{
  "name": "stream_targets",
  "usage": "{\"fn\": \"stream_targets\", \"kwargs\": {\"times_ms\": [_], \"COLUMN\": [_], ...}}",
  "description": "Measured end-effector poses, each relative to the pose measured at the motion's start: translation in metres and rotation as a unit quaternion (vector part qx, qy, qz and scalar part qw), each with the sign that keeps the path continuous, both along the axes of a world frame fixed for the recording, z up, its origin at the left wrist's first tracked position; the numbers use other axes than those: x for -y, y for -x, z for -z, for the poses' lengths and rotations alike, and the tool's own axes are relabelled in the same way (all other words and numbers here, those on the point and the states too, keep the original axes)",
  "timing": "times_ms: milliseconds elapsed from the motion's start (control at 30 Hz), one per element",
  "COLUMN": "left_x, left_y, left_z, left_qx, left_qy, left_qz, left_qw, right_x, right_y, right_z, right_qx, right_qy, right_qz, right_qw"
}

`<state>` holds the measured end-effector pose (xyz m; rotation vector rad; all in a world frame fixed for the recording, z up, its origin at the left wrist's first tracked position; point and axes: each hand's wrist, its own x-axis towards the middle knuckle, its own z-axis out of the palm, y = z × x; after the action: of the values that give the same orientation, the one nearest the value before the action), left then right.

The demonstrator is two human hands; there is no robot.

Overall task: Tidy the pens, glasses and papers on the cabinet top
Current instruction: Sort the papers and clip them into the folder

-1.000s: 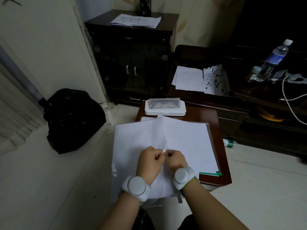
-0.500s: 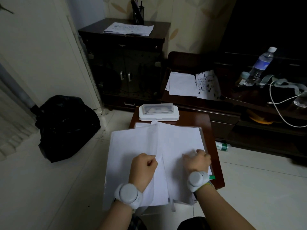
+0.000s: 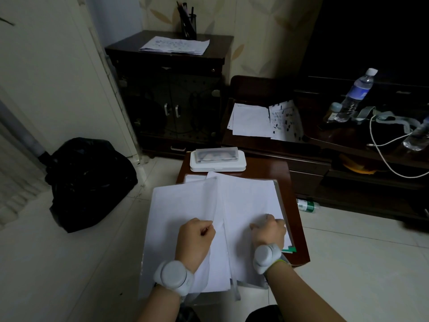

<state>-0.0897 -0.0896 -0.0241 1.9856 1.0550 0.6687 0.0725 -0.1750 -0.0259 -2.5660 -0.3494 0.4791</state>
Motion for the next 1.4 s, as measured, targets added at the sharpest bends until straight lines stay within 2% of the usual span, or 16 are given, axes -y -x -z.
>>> {"fn": "stream_targets", "kwargs": {"times_ms": [267,367,533,700,833,1133,1400], "left_x": [-0.001,-0.001,0.001,0.000,0.000,0.005,0.006], "left_y": [0.001,0.001,0.001,0.003,0.003,0.004,0.004], "left_z": [0.002,0.003,0.000,-0.001,-0.002,-0.013,-0.020], "left_qx": [0.008,0.007,0.001,0.002,0.017,0.030,0.049], "left_qy": [0.009,0.016,0.020,0.027,0.046,0.095,0.124], "left_qz": [0.007,0.002,-0.003,-0.008,-0.015,-0.018,-0.020], "left_qw": [1.000,1.000,1.000,1.000,0.999,0.995,0.991], "right_x": [0.001,0.001,0.002,0.011,0.024,0.065,0.074], "right_y": [0.005,0.003,-0.003,-0.023,-0.050,-0.085,-0.073], "right_z": [0.004,0.002,-0.001,-0.012,-0.028,-0.049,-0.046], "right_qx": [0.059,0.047,-0.023,0.012,0.020,0.024,0.010], "right_qy": [0.023,-0.006,-0.053,-0.100,-0.137,-0.139,-0.112], "right_qz": [-0.035,-0.036,-0.025,-0.041,0.010,0.094,0.057], "right_qw": [0.997,0.998,0.998,0.994,0.990,0.986,0.992]}}
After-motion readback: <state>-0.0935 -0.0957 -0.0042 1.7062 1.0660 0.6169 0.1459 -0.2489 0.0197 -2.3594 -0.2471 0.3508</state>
